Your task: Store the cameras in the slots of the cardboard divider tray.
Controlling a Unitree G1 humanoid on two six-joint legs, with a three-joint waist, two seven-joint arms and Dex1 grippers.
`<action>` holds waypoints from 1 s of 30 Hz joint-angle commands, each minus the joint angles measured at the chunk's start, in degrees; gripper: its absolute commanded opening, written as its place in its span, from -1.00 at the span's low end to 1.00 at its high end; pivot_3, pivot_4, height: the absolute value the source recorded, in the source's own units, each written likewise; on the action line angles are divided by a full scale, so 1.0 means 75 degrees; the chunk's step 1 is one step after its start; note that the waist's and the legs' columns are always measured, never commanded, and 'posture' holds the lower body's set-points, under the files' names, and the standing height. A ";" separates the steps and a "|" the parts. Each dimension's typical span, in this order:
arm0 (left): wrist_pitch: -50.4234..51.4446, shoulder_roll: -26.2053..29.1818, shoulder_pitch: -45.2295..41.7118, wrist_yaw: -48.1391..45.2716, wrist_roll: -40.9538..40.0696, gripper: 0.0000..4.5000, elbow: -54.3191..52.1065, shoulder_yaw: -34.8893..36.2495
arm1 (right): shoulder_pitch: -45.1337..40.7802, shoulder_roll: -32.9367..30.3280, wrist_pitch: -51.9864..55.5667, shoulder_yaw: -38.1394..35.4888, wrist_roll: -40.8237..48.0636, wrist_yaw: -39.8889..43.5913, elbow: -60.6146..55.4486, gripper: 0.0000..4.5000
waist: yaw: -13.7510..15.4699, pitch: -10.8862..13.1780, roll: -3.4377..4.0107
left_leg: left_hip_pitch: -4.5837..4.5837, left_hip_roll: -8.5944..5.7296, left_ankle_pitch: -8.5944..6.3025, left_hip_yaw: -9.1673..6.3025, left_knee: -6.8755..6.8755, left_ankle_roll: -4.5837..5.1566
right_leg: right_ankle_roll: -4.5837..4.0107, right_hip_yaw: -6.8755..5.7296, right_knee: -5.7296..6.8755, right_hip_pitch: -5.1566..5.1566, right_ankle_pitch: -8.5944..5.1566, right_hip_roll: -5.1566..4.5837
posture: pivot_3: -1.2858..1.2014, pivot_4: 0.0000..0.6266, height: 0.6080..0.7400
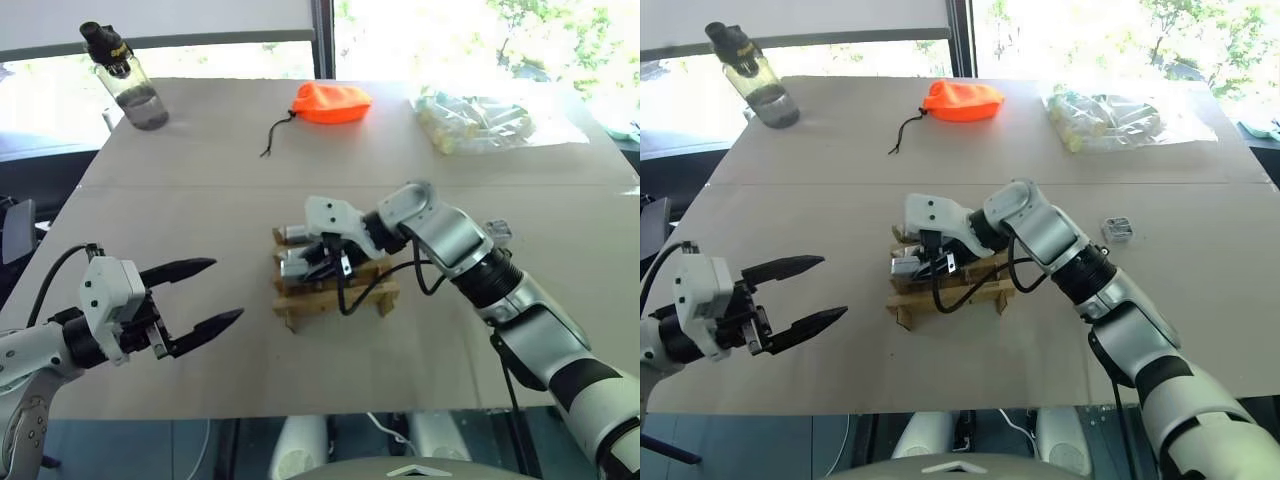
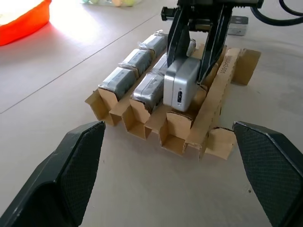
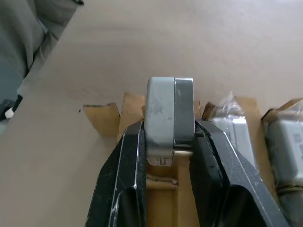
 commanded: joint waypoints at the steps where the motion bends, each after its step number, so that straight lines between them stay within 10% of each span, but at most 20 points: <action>1: -0.0144 0.0026 -0.0065 -0.0021 0.0007 1.00 0.0019 -0.0012 | -0.0354 0.0011 0.0075 0.0030 -0.0077 0.0085 -0.0277 -0.68 | -0.0007 0.0001 0.0002 | 0.0000 0.0003 0.0000 -0.0002 -0.0001 0.0000 | 0.0000 -0.0002 0.0001 -0.0001 0.0000 0.0000 | 0.03 -0.52 0.78; 26: -0.0127 0.0056 -0.0169 0.0009 -0.0014 1.00 0.0017 -0.0119 | 0.0037 0.0117 0.0295 0.0598 -0.0666 -0.0270 -0.0498 -0.68 | -0.0015 0.0001 0.0001 | 0.0000 0.0004 0.0000 -0.0003 -0.0002 -0.0001 | 0.0000 -0.0004 0.0000 -0.0001 0.0000 0.0001 | 0.03 -0.52 0.78; 30: -0.0040 0.0110 -0.0163 -0.0054 -0.0098 1.00 0.0029 -0.0134 | 0.0143 0.0063 0.0778 0.0371 -0.0286 -0.0114 -0.0921 0.14 | -0.0014 0.0001 0.0001 | 0.0000 0.0004 0.0000 -0.0004 -0.0002 -0.0001 | 0.0000 -0.0005 0.0000 -0.0001 0.0000 0.0000 | 0.03 -0.52 0.78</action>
